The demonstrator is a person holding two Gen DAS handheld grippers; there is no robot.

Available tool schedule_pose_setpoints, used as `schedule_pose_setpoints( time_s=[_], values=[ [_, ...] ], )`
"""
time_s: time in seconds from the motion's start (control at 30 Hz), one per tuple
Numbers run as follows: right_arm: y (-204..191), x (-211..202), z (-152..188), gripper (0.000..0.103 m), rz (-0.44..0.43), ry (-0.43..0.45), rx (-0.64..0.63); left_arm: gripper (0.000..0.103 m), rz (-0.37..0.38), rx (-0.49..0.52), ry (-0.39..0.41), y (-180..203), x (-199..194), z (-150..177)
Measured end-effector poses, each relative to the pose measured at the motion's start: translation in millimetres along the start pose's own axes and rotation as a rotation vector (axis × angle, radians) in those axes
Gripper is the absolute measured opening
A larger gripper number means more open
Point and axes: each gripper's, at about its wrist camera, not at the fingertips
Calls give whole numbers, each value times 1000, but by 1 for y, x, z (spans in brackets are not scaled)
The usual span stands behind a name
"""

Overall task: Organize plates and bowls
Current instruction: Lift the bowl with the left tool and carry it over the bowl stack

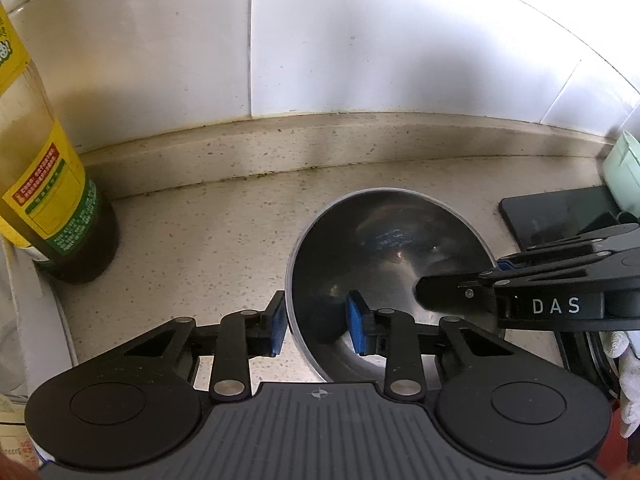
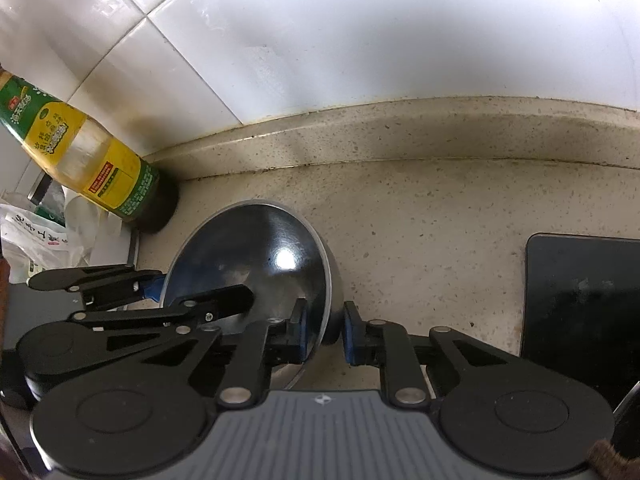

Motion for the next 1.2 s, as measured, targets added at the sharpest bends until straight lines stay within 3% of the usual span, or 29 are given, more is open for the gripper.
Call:
schedule_pose_setpoints(
  time_s=[0.17,0.4,1.2],
  values=[
    [0,0,0,16,-3,1,1,38,17,4,1,-1,0,2],
    [1,0,0,16,-9,0,12,47,24,-6,-6,3,3,0],
    [-3,-22,3,13,1,59,4,42,35,3,26,5,-19,6]
  ],
)
Point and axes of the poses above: each gripper's, at about its wrist camera, not at the fingertips, and x roughly the way its jaws point, y to its right, z to its underside, and after that the axes turned 14 degrees about -y, right-handed
